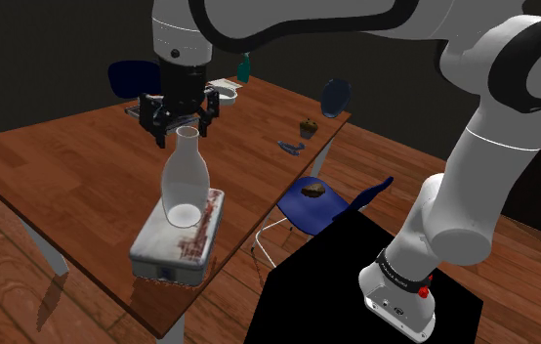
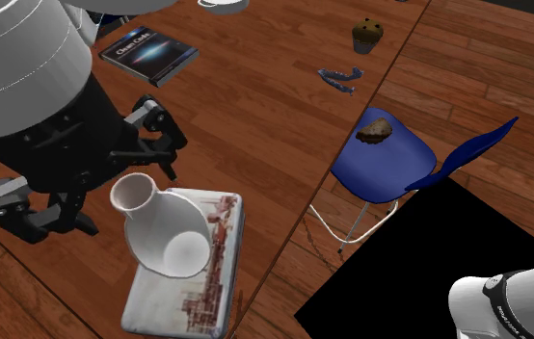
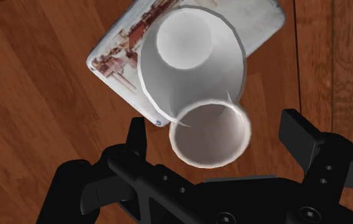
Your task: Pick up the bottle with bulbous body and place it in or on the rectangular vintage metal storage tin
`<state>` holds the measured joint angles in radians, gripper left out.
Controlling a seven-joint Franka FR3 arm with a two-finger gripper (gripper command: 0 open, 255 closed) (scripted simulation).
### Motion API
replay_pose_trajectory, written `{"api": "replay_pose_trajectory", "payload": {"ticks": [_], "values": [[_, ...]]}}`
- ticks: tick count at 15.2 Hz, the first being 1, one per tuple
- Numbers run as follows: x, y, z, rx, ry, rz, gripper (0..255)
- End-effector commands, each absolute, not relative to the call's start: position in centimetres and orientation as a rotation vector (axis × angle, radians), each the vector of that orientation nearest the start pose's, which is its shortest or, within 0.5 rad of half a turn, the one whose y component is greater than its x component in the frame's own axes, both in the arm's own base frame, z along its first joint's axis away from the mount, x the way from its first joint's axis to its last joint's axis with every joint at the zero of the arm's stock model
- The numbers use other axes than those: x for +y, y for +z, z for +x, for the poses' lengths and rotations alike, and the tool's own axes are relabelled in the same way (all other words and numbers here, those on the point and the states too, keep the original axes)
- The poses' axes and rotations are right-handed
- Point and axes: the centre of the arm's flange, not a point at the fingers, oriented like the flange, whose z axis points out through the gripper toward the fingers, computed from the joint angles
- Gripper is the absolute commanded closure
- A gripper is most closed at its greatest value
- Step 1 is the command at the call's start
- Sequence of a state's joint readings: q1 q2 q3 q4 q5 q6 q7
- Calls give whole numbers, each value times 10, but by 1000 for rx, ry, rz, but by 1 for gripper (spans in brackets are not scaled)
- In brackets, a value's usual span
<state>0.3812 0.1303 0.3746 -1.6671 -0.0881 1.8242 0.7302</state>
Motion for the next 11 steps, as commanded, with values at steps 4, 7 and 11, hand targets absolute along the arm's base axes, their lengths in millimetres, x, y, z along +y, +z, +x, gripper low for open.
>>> {"api": "replay_pose_trajectory", "payload": {"ticks": [4,7,11], "values": [[401,574,451,-67,-82,-3144,0],[401,574,451,-67,-82,-3144,0],[401,574,451,-67,-82,-3144,0]]}}
